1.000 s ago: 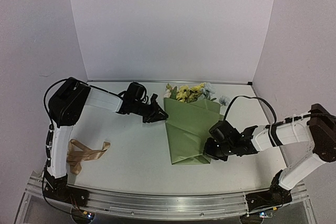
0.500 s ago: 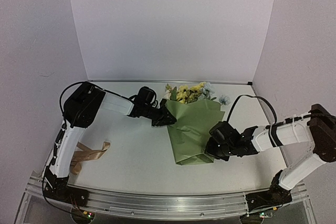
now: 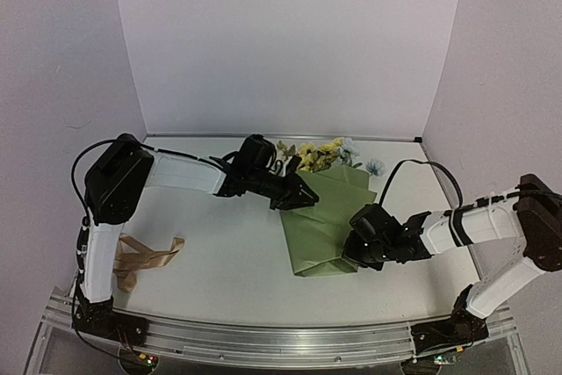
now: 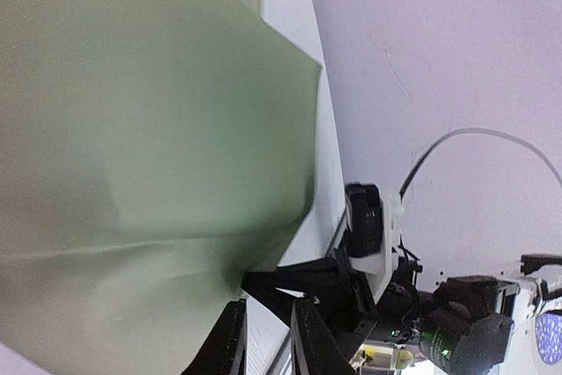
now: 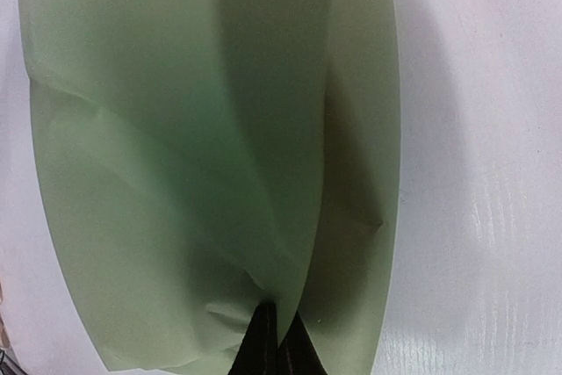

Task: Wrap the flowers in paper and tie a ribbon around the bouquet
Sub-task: Adjust the folded bouquet at the center of the board.

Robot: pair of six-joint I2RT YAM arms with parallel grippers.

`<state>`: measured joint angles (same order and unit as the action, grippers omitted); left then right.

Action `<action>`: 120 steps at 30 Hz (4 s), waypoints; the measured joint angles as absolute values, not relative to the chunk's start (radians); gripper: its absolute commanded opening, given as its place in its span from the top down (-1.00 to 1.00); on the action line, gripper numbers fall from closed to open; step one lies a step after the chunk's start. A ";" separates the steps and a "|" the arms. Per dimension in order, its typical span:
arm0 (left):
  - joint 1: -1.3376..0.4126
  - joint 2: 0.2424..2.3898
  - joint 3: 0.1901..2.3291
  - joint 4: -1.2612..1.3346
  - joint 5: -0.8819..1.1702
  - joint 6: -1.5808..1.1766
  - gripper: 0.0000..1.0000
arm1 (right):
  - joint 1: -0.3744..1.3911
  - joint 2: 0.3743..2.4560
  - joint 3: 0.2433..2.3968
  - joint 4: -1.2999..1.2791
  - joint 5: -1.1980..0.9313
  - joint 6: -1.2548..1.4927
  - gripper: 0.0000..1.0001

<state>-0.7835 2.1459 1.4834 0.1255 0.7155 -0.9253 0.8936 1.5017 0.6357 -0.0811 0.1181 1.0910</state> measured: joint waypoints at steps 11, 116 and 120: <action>-0.970 2.287 1.482 0.165 0.739 -1.013 0.71 | 0.894 1.489 0.614 -0.083 0.119 1.115 0.82; -0.859 2.167 1.235 0.075 0.796 -0.903 0.55 | 0.886 1.712 0.893 -0.305 -0.019 0.861 0.49; -0.860 2.138 1.168 0.115 0.832 -0.926 0.56 | 0.887 1.713 0.888 -0.298 -0.008 0.866 0.49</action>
